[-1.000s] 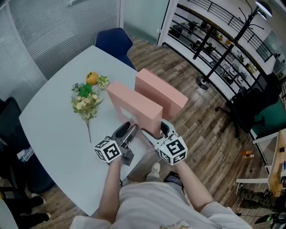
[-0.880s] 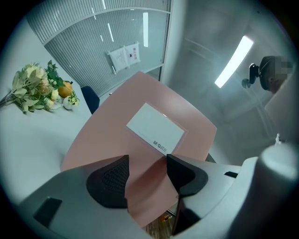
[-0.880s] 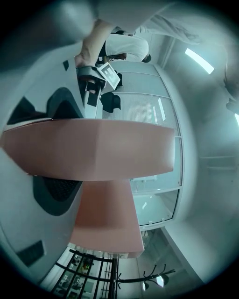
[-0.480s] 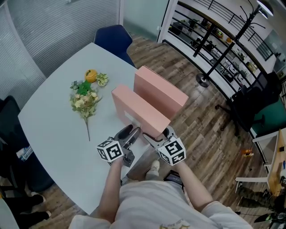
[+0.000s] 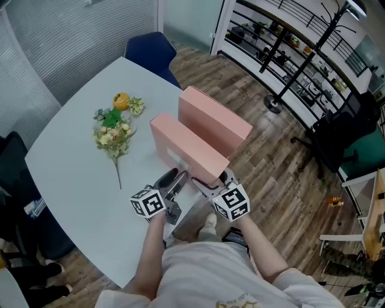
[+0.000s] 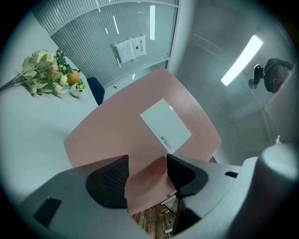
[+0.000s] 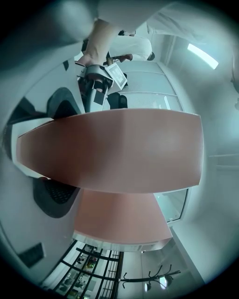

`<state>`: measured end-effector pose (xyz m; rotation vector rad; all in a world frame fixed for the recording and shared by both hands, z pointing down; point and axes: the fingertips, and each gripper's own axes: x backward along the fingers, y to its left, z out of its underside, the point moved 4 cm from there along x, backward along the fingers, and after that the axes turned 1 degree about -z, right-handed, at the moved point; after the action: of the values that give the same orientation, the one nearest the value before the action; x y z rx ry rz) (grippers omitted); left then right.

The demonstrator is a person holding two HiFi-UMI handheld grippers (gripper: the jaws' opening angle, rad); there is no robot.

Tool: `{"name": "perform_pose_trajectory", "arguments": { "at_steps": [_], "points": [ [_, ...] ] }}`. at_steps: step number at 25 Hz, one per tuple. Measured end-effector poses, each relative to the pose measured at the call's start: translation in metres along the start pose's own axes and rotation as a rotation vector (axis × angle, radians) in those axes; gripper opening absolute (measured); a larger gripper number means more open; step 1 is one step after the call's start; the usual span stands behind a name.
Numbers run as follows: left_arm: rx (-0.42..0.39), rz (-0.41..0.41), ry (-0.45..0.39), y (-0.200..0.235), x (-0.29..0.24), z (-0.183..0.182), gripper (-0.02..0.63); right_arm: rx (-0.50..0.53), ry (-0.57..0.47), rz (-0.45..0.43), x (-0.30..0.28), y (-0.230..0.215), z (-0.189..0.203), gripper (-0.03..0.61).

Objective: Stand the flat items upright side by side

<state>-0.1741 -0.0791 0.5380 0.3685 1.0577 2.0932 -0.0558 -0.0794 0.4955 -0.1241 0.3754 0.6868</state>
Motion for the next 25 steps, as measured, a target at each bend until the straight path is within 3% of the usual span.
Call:
{"name": "perform_pose_trajectory", "arguments": {
  "at_steps": [25],
  "points": [
    [0.016, -0.01, 0.009, 0.008, -0.001, 0.002, 0.244, -0.048, -0.013, 0.044, 0.03, -0.004, 0.008, 0.326]
  ]
}}
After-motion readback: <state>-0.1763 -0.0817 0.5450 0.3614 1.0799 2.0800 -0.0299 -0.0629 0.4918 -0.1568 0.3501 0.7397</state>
